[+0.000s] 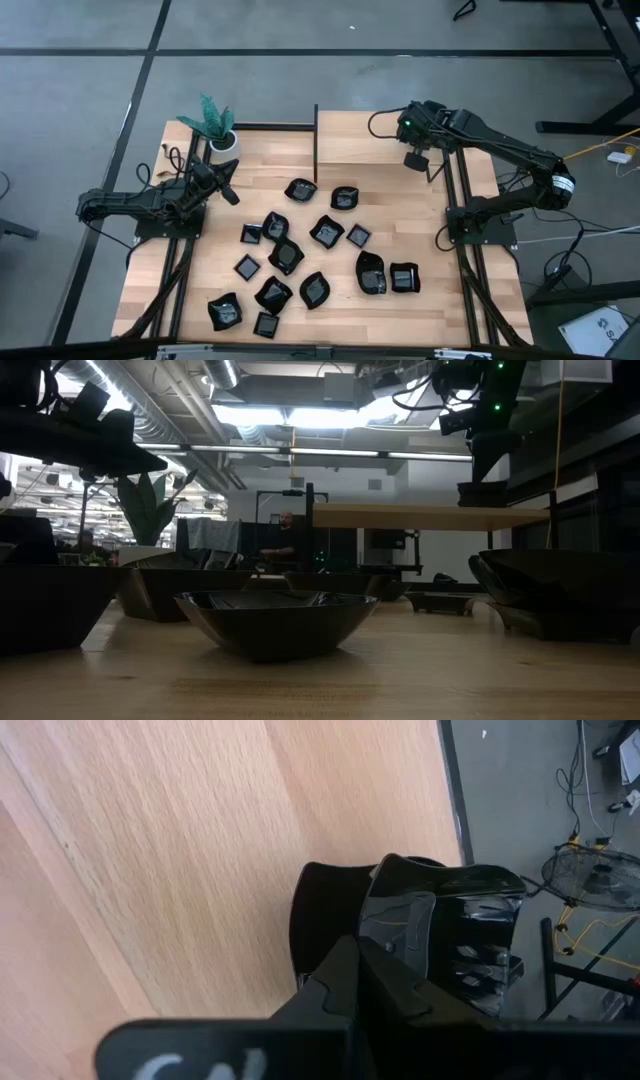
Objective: Pick & Place Mini shaped plates
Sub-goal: Stack the black distorted square plate on top of the black distorted square plate on the shelf
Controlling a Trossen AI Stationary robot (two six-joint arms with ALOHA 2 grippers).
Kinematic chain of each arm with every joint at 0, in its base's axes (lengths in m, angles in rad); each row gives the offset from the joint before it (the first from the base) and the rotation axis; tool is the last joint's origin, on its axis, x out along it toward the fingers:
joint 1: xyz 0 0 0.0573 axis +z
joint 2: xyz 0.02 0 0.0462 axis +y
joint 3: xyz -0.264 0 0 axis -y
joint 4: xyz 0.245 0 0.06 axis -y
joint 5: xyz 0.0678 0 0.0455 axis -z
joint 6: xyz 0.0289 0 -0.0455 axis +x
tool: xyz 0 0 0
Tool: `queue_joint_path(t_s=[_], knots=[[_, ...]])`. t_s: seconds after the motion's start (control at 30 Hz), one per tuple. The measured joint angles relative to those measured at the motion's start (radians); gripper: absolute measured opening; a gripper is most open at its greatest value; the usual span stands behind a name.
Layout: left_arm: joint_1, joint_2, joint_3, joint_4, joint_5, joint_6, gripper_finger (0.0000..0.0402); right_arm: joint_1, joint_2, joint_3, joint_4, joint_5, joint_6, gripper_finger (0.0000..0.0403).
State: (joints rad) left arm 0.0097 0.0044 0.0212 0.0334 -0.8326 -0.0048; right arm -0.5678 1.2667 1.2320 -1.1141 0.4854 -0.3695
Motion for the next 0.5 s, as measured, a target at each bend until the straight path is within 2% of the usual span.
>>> queue_joint_path(t_s=[0.23, 0.5], knots=[[0.000, 0.000, 0.000, 0.000, 0.000, 0.000, 0.0015, 0.000, 0.000, 0.000, 0.000, -0.006, 0.045, 0.0010], [0.000, 0.000, 0.000, 0.000, 0.000, 0.000, 0.0015, 0.000, 0.000, 0.000, 0.009, -0.043, 0.056, 0.0060]])
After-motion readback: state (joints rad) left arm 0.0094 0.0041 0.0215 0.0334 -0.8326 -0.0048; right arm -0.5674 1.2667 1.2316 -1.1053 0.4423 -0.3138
